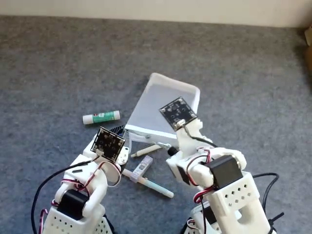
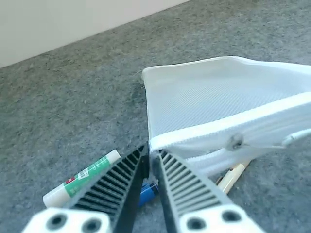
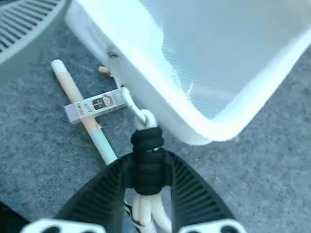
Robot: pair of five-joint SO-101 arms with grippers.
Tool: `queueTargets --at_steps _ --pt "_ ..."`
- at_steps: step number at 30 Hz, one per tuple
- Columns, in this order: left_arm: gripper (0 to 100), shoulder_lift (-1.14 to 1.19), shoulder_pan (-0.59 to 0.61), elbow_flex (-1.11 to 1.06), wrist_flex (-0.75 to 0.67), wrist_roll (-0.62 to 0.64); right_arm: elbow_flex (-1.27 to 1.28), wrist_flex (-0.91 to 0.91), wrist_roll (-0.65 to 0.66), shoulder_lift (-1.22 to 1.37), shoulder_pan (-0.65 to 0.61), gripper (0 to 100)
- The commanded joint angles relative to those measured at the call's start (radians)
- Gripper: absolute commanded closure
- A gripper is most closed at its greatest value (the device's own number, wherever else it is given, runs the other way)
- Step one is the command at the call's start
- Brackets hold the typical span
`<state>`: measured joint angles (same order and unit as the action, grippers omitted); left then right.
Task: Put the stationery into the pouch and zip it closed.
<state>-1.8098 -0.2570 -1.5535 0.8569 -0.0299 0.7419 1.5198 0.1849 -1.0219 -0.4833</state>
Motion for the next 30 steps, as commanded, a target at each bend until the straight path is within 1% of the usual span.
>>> queueTargets --at_steps 1,4,7,11,16,22,30 --pt "99 -0.013 0.035 0.042 -0.025 0.002 -0.065 0.016 0.014 -0.028 0.087 99.4" --pt "99 -0.013 0.035 0.042 -0.025 0.002 -0.071 0.041 0.060 -0.028 0.108 99.4" --pt "99 -0.013 0.035 0.042 -0.025 0.002 -0.125 0.101 0.068 -0.028 0.110 99.4" --pt "99 -0.013 0.035 0.041 -0.025 0.002 -0.173 0.154 0.069 -0.028 0.148 99.4" --pt "99 -0.013 0.035 0.041 -0.025 0.002 -0.180 0.154 0.069 -0.028 0.213 99.4" --pt "99 -0.013 0.035 0.039 -0.023 0.002 -0.183 0.156 0.071 -0.028 0.260 99.4" --pt "99 -0.013 0.035 0.039 -0.023 0.002 -0.183 0.156 0.071 -0.028 0.380 99.4"
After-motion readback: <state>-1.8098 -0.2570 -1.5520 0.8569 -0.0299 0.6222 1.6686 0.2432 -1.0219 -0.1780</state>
